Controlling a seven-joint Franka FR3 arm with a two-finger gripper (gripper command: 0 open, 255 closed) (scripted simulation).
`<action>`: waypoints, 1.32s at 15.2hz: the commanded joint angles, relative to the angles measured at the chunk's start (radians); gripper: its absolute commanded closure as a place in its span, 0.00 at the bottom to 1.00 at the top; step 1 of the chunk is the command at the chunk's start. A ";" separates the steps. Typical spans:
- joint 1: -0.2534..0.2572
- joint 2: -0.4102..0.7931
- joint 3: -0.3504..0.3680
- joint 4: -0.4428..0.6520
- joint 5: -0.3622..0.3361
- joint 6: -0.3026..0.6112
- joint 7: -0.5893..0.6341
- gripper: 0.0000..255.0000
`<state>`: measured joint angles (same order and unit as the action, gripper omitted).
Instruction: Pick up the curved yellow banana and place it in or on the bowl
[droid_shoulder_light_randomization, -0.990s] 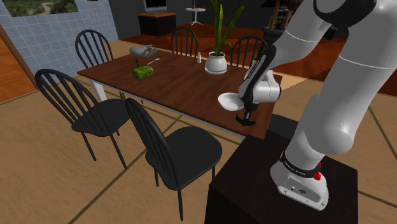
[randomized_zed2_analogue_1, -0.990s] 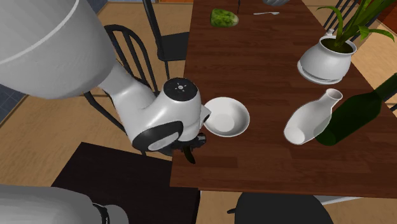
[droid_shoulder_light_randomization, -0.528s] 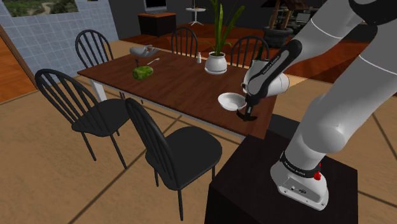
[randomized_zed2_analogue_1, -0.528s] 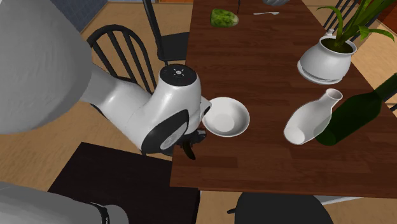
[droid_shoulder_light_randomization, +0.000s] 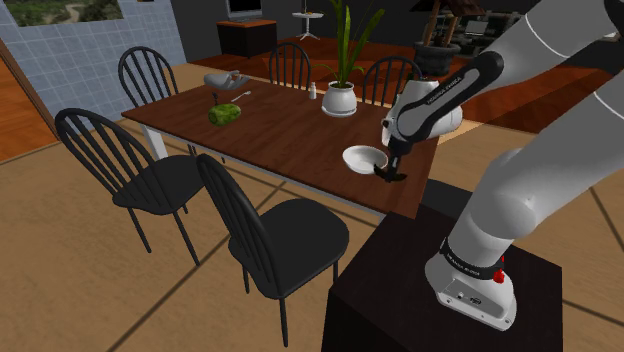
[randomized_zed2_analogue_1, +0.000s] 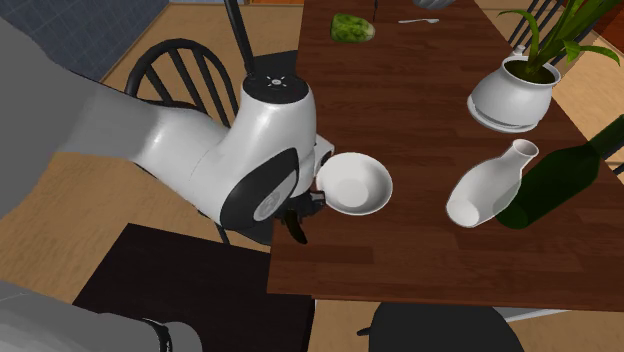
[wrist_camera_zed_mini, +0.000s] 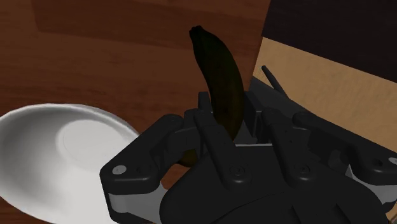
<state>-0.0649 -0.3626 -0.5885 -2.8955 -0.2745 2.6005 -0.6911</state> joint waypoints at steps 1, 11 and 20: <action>-0.012 -0.036 0.014 0.007 -0.010 -0.043 0.010 1.00; 0.062 0.051 -0.019 0.185 0.082 -0.128 -0.049 1.00; 0.168 0.447 -0.101 0.568 0.440 -0.186 -0.316 1.00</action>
<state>0.1030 0.0463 -0.6877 -2.3718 0.1268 2.4314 -0.9786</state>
